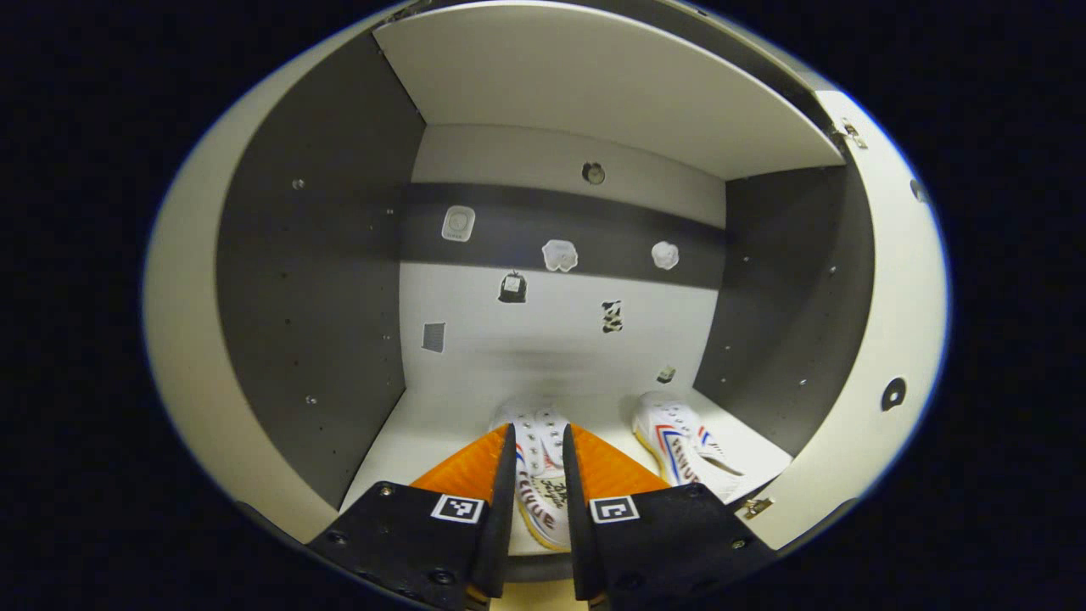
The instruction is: Grab one shoe with the right hand and put it into the shoe cabinet, grab the other shoe with the left hand and put it into the shoe cabinet; then close the right door with the right hand and the left door with the left hand.
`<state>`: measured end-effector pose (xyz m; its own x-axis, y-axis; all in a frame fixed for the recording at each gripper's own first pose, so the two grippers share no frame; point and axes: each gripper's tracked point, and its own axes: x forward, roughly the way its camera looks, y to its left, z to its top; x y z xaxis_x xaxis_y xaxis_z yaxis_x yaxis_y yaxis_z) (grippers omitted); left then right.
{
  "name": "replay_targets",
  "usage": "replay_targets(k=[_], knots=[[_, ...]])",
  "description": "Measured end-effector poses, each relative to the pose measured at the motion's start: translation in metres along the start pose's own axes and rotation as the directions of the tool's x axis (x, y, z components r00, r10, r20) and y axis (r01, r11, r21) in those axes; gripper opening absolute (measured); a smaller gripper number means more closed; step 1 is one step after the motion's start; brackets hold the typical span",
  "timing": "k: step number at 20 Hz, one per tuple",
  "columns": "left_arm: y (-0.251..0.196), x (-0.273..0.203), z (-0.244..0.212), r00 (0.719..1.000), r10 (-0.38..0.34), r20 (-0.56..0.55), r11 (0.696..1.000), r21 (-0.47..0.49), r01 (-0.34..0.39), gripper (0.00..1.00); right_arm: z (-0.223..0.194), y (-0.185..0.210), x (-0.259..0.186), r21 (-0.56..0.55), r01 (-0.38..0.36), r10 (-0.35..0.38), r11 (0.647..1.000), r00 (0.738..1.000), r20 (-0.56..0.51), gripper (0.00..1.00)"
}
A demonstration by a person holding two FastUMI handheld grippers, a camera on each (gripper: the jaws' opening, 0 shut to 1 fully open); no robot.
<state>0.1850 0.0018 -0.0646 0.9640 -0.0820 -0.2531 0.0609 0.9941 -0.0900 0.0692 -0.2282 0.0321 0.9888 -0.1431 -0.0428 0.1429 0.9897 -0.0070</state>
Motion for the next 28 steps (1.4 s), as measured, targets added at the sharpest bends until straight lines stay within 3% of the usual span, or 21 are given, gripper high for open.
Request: replay_targets(k=[1,2,3,5,8,18,23,28], knots=[[-0.002,-0.013,0.007,1.0,0.001,0.015,1.0,-0.002,-0.001,0.27,-0.001,0.003,0.004,0.006,-0.03,0.03,1.0,1.0,-0.005,0.61],[-0.005,-0.026,0.015,0.999,0.004,0.038,1.0,-0.002,-0.004,0.39,-0.002,0.002,0.006,0.01,-0.05,0.05,0.999,0.999,-0.014,0.69],[-0.007,-0.04,0.024,0.998,0.006,0.061,1.0,0.0,-0.006,0.44,-0.003,0.001,0.011,0.012,-0.066,0.067,0.998,0.998,-0.02,0.72],[-0.008,-0.068,0.039,0.994,0.022,0.103,1.0,0.014,-0.023,0.56,-0.006,0.006,0.016,0.026,-0.123,0.124,0.992,0.992,-0.034,0.74],[-0.011,-0.113,0.053,0.989,0.046,0.143,0.998,0.032,-0.051,0.96,-0.007,0.008,0.02,0.033,-0.186,0.187,0.982,0.981,-0.044,0.73],[-0.02,-0.254,0.071,0.967,0.159,0.197,0.987,-0.064,-0.149,0.95,-0.005,0.019,0.022,0.016,-0.318,0.319,0.948,0.946,-0.054,0.72],[0.004,-0.31,0.079,0.933,0.272,0.237,0.962,-0.047,-0.269,0.95,-0.005,0.029,0.018,0.028,-0.376,0.377,0.926,0.924,-0.061,0.72],[0.051,-0.345,0.085,0.869,0.415,0.268,0.908,-0.074,-0.411,0.94,-0.004,0.055,0.01,0.044,-0.463,0.465,0.885,0.883,-0.066,0.72]])
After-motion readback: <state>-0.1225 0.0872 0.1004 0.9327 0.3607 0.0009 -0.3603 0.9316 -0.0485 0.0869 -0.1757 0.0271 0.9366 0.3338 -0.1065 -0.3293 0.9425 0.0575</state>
